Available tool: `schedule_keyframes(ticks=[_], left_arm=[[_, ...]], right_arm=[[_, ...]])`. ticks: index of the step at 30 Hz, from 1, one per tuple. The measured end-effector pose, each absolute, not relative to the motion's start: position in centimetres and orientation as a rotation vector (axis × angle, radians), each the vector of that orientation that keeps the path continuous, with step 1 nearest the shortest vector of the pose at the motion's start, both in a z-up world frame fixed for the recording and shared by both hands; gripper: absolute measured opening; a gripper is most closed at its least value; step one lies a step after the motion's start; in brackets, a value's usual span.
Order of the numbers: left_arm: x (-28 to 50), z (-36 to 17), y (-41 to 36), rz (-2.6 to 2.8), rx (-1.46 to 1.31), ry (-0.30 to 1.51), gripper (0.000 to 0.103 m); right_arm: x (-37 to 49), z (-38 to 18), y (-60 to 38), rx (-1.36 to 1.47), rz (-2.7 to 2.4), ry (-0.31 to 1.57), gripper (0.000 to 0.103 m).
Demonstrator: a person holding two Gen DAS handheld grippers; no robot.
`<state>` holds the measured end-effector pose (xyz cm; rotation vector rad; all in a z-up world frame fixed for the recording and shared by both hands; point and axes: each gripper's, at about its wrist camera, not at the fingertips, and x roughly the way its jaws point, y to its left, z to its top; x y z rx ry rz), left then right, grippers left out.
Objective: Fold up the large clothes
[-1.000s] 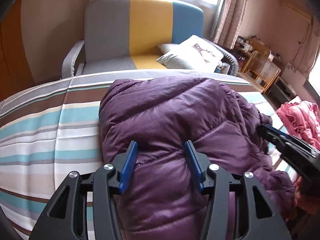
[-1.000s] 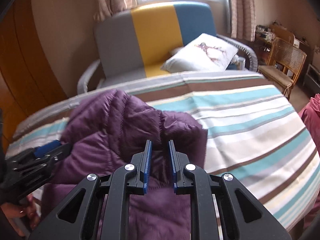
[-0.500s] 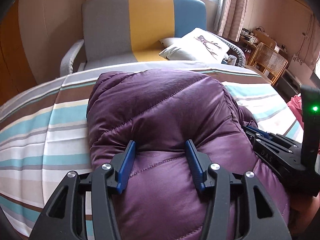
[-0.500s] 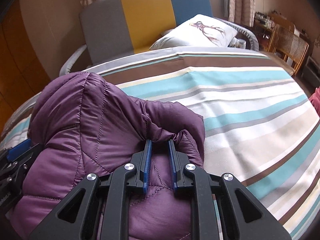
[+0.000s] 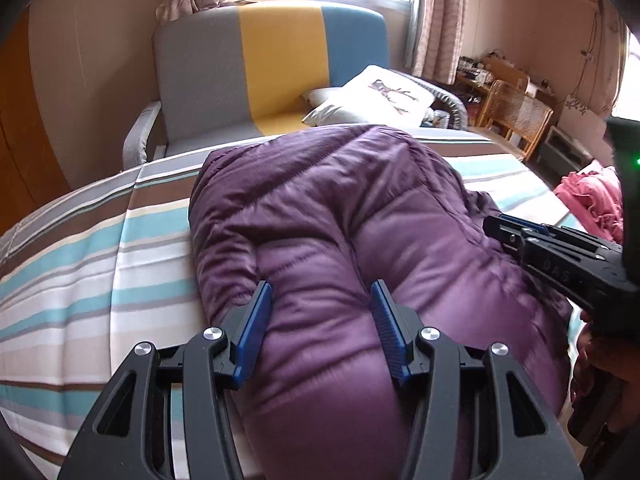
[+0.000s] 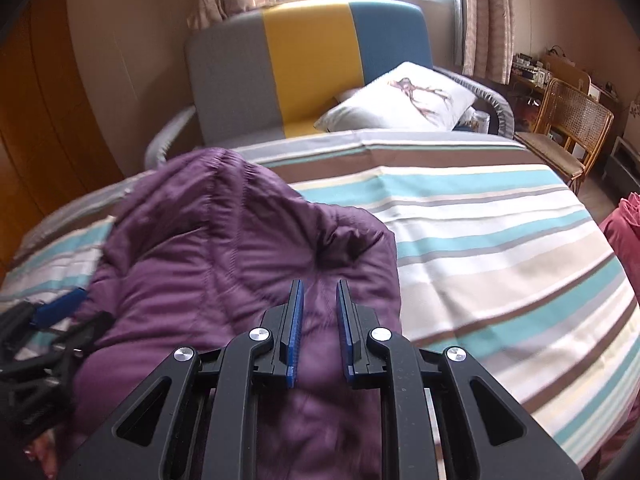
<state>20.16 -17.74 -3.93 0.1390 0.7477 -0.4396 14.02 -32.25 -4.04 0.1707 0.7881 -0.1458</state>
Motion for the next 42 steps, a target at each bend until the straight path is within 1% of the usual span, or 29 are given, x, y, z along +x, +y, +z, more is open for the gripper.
schedule_keyframes(ticks=[2,4,8,13,16,19,21,23,24,26,27,28,30,33,38,40,42], left_arm=[[19.1,-3.7,-17.4,-0.457,0.137,0.738,0.051],[18.1,-3.6,-17.1,-0.471,0.141,0.73,0.056],[16.2,-3.7,-16.3,-0.487,0.128,0.72,0.059],[15.6,-5.1,-17.0,-0.475,0.194,0.715,0.06],[15.9,-5.8,-17.7,-0.474,0.234,0.708,0.06],[16.1,-5.8,-17.0,-0.493,0.19,0.726,0.06],[15.9,-5.2,-16.2,-0.504,0.159,0.729,0.062],[15.8,-4.6,-15.4,-0.496,0.129,0.734,0.071],[15.8,-4.4,-14.8,-0.485,0.115,0.737,0.078],[15.9,-4.0,-13.8,-0.476,0.084,0.739,0.08],[16.0,-3.9,-13.3,-0.475,0.064,0.745,0.08],[16.1,-3.9,-12.9,-0.473,0.048,0.751,0.083],[16.5,-3.8,-11.9,-0.457,0.002,0.763,0.086],[17.4,-4.0,-11.4,-0.44,-0.034,0.791,0.088],[19.1,-4.7,-11.5,-0.402,0.018,0.833,0.091],[19.6,-4.9,-11.6,-0.407,0.033,0.843,0.093],[20.1,-5.2,-11.8,-0.409,0.054,0.855,0.093]], right_arm=[[12.1,-3.1,-31.7,0.198,-0.12,0.759,0.016],[10.8,-2.8,-31.2,0.229,-0.095,0.751,0.016],[8.4,-3.2,-30.1,0.227,-0.074,0.753,0.016],[8.7,-6.4,-30.7,0.258,-0.097,0.799,0.016],[9.2,-7.9,-31.0,0.278,-0.103,0.789,0.016],[9.2,-7.4,-31.1,0.282,-0.095,0.79,0.016],[8.7,-6.5,-31.3,0.29,-0.082,0.784,0.016],[7.9,-5.7,-32.1,0.324,-0.072,0.767,0.016],[7.3,-5.1,-32.5,0.352,-0.066,0.75,0.016],[6.4,-4.5,-33.2,0.385,-0.054,0.731,0.016],[6.0,-4.3,-33.5,0.399,-0.051,0.723,0.02],[5.6,-4.0,-33.9,0.412,-0.055,0.717,0.037],[5.0,-3.8,-34.6,0.435,-0.069,0.71,0.059],[5.1,-3.9,-36.0,0.476,-0.081,0.713,0.059],[7.3,-5.4,-37.9,0.573,-0.066,0.786,0.059],[8.6,-6.3,-38.3,0.606,-0.049,0.822,0.053],[9.5,-6.7,-38.6,0.63,-0.028,0.841,0.049]])
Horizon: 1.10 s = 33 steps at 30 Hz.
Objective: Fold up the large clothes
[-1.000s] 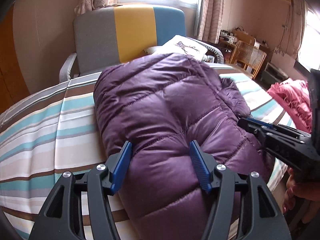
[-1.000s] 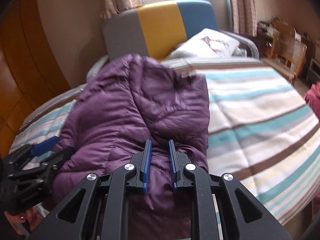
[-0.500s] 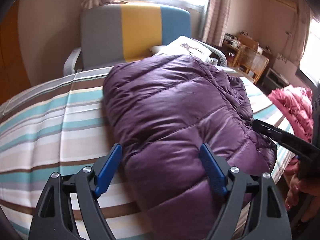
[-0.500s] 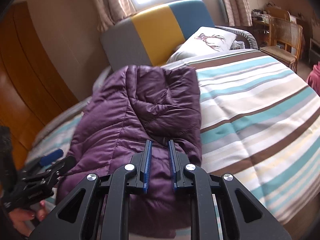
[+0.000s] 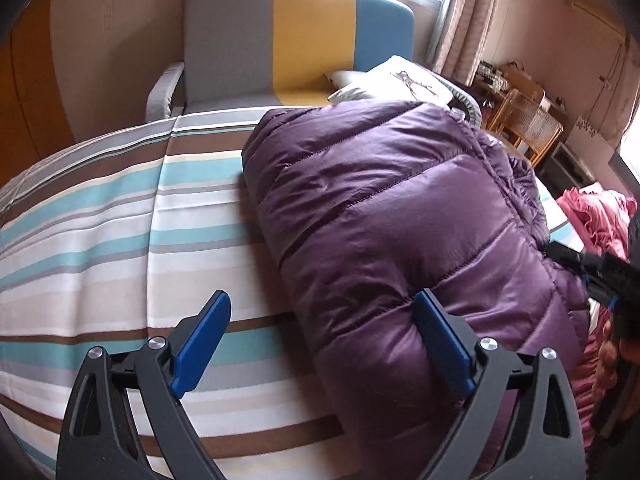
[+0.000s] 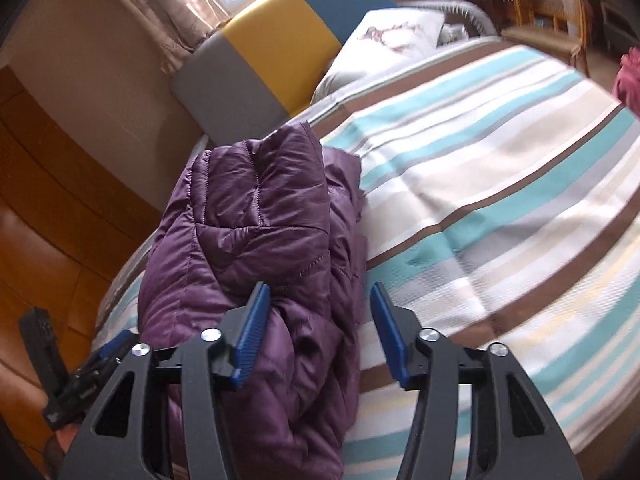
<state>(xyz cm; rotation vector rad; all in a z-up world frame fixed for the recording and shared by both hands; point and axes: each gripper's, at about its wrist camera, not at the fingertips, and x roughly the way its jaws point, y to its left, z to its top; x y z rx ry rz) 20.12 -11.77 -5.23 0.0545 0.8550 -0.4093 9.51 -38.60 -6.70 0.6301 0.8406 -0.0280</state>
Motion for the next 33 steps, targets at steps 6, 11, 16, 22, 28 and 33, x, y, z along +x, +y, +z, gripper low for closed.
schedule_keyframes(ticks=[6,11,16,22,28,33], left_arm=[[20.9,-5.7,-12.1,-0.428,0.064,0.888,0.094],[21.5,-6.5,-11.9,-0.445,0.02,0.915,0.094],[22.2,-7.1,-11.9,-0.466,0.007,0.931,0.094],[22.5,-7.2,-12.6,-0.484,0.032,0.927,0.094],[21.9,-7.0,-13.0,-0.562,-0.024,0.897,0.064],[20.8,-6.3,-14.0,-0.566,0.048,0.829,0.049]], right_arm=[[11.9,-9.0,-38.8,0.629,-0.03,0.97,0.049],[13.4,-10.6,-39.1,0.633,0.006,1.027,0.049],[15.2,-11.5,-39.8,0.641,0.083,1.044,0.05],[15.8,-11.3,-38.7,0.585,0.098,1.028,0.035],[15.4,-10.3,-36.8,0.475,0.05,0.973,0.025],[14.7,-9.6,-35.2,0.401,0.004,0.921,0.022]])
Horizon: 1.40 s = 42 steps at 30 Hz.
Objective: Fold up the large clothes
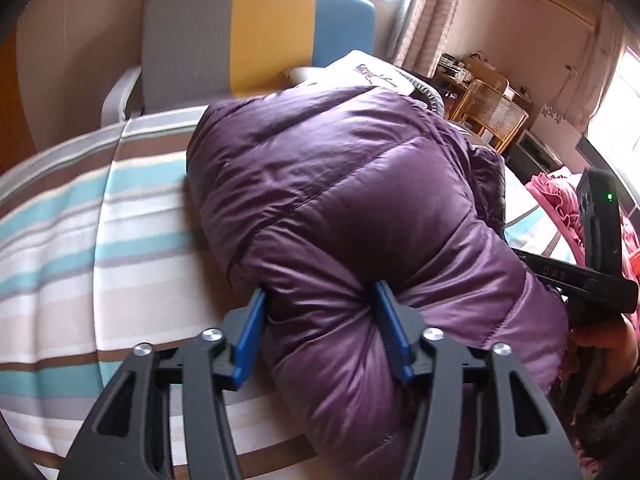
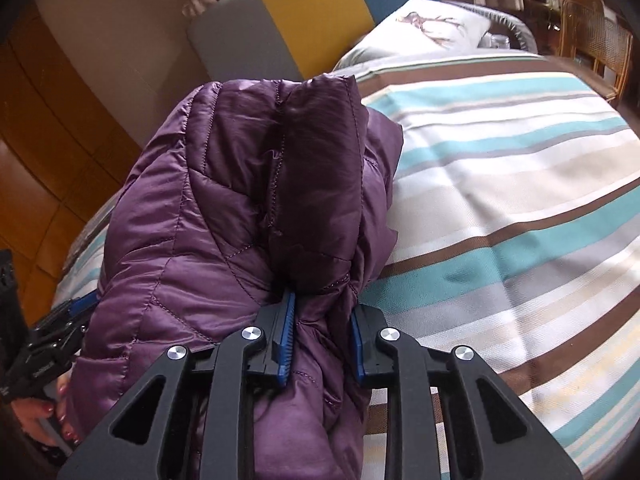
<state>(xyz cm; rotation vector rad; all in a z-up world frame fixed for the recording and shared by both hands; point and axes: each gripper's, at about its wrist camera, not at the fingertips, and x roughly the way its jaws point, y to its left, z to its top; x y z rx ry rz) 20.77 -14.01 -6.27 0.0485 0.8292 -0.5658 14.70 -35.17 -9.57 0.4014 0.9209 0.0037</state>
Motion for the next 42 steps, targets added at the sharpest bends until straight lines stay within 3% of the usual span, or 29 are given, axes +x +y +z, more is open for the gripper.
schedule_keyframes(ticks=[5,6,7,9,12,14,15,19,24,42], left_arm=[[21.0,-6.0,-13.0,-0.589,-0.005,0.839,0.048],[21.1,-6.0,-12.7,-0.585,-0.011,0.839,0.055],[21.1,-5.8,-12.1,-0.559,-0.017,0.833,0.07],[21.5,-6.0,-10.9,-0.513,-0.045,0.837,0.084],[22.7,-7.6,-9.5,-0.568,-0.202,0.936,0.084],[23.4,-8.2,-9.5,-0.603,-0.258,0.961,0.082],[23.6,-8.3,-9.8,-0.637,-0.277,0.962,0.072],[23.7,-8.0,-11.2,-0.66,-0.247,0.952,0.051],[22.4,-6.5,-11.5,-0.673,-0.142,0.857,0.033],[20.2,-2.0,-5.5,-0.609,-0.078,0.654,0.028]], right_arm=[[13.7,-9.4,-34.9,0.407,-0.012,0.894,0.022],[13.6,-9.5,-34.7,0.41,-0.011,0.895,0.022],[13.5,-9.4,-34.8,0.409,-0.011,0.897,0.022],[13.8,-9.3,-34.9,0.399,-0.01,0.905,0.022],[13.5,-9.2,-35.0,0.399,-0.008,0.912,0.022],[13.9,-9.3,-35.1,0.4,-0.011,0.914,0.022],[14.1,-9.2,-35.0,0.402,-0.013,0.913,0.022],[14.1,-9.1,-34.8,0.407,-0.029,0.903,0.022],[13.1,-8.6,-34.4,0.422,-0.008,0.842,0.02],[12.8,-4.9,-28.4,0.399,0.084,0.719,0.019]])
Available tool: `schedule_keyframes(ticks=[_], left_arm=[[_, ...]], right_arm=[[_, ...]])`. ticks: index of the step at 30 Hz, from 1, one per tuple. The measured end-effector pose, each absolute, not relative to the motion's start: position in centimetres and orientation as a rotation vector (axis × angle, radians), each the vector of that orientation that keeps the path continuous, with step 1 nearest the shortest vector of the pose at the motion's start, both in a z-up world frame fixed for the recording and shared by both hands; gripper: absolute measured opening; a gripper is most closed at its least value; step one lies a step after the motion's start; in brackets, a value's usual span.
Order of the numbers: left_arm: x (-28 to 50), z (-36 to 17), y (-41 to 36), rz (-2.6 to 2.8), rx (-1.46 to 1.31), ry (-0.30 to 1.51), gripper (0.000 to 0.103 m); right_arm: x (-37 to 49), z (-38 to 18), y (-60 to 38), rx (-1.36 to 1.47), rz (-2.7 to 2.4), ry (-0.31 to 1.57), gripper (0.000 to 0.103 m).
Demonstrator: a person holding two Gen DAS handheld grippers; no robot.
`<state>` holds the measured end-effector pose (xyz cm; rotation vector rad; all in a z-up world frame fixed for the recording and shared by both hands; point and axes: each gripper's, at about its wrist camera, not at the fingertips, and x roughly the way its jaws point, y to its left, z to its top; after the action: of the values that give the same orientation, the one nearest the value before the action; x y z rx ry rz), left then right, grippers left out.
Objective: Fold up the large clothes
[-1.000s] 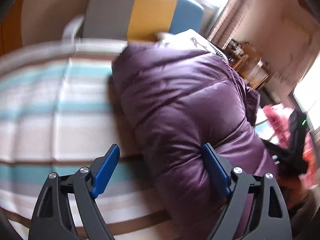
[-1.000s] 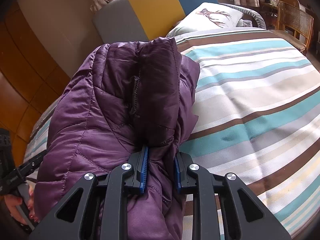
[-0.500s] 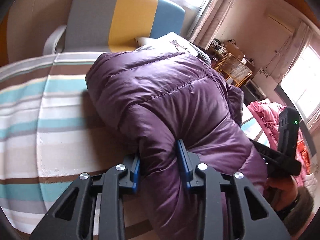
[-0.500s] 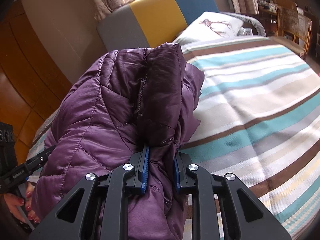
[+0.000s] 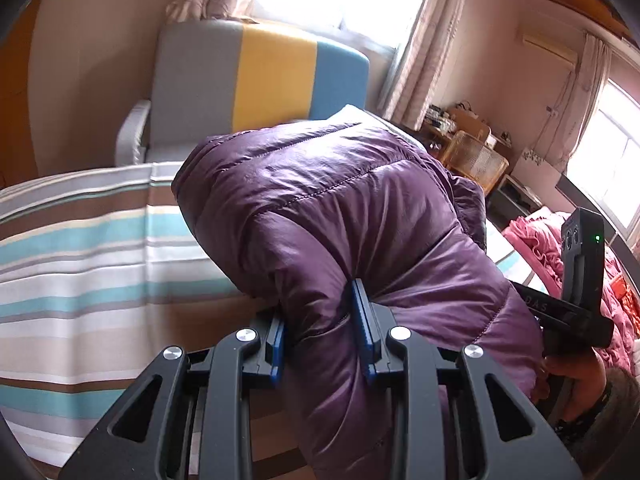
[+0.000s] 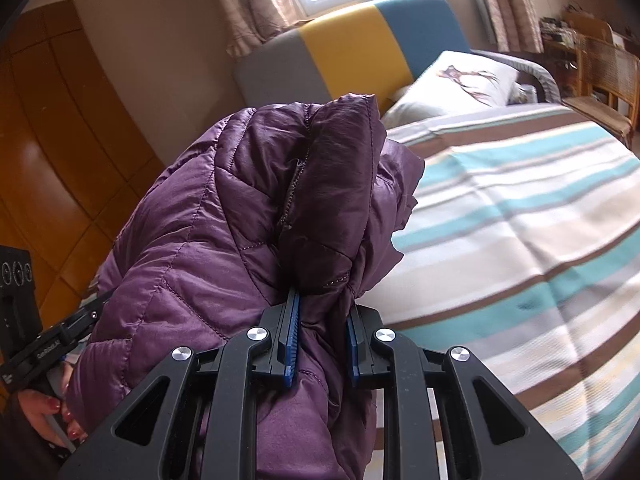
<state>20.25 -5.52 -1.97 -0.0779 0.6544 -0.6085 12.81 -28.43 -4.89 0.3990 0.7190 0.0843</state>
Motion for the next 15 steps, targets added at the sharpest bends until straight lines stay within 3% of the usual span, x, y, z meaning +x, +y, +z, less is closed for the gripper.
schedule_keyframes(ticks=[15], left_arm=[[21.1,-0.8,3.6,-0.465,-0.139,0.624,0.028]], right_arm=[[17.3,-3.6,-20.0,0.35,0.217,0.716,0.019]])
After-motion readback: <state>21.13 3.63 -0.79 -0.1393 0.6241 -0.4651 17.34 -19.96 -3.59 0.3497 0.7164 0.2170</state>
